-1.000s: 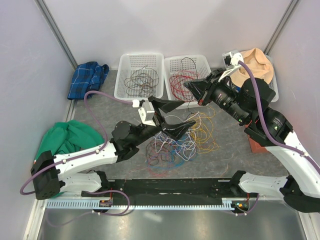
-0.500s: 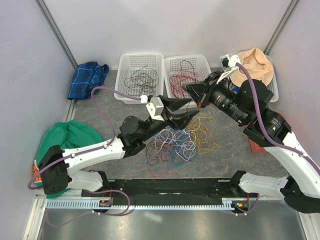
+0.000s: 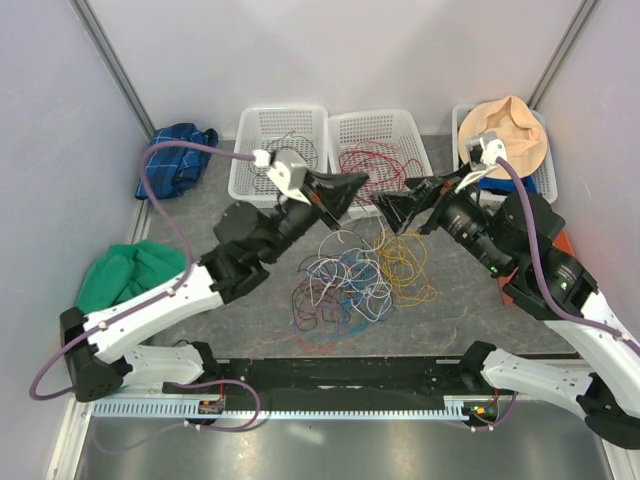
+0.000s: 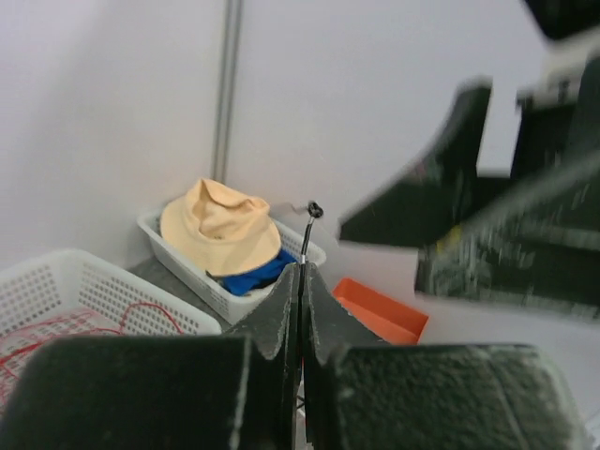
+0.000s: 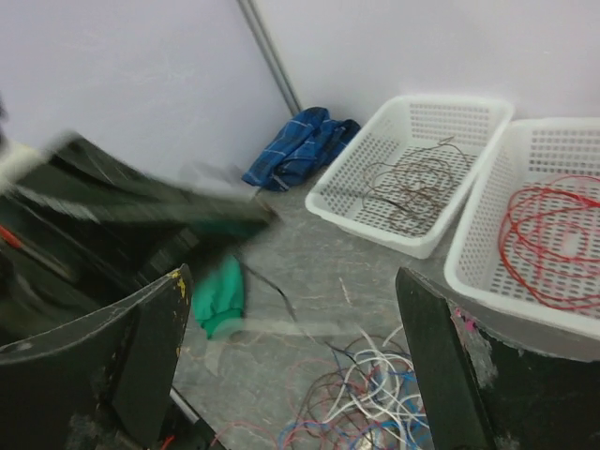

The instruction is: Untangle the cables

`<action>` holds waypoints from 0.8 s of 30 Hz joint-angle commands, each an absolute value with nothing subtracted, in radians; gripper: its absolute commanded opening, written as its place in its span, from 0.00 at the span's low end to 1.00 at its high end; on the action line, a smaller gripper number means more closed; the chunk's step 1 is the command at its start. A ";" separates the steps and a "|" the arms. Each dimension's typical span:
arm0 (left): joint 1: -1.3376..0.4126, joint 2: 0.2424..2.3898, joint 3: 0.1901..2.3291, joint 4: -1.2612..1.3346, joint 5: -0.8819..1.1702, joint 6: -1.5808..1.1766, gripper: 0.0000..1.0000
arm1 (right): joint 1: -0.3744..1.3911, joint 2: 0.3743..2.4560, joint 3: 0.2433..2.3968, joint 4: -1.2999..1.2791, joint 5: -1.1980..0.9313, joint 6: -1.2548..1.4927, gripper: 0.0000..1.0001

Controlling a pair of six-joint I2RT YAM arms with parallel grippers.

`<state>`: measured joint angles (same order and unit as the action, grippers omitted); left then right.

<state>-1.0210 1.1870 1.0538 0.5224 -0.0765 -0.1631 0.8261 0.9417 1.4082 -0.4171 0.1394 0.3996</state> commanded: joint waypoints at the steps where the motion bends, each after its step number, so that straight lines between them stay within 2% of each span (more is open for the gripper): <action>1: -0.991 1.109 1.251 0.247 -0.147 -0.236 0.02 | 0.828 0.845 1.303 -0.371 0.238 0.385 0.98; 7: -0.989 1.109 1.407 0.105 -0.149 -0.193 0.02 | 0.828 0.716 1.119 -0.258 0.161 0.379 0.98; 17: -0.991 1.088 1.419 0.080 -0.132 -0.201 0.02 | 0.828 0.802 1.025 -0.083 0.012 0.403 0.94; 24: -0.988 1.115 1.488 0.025 -0.227 -0.130 0.02 | 0.828 0.792 0.930 -0.066 0.038 0.445 0.90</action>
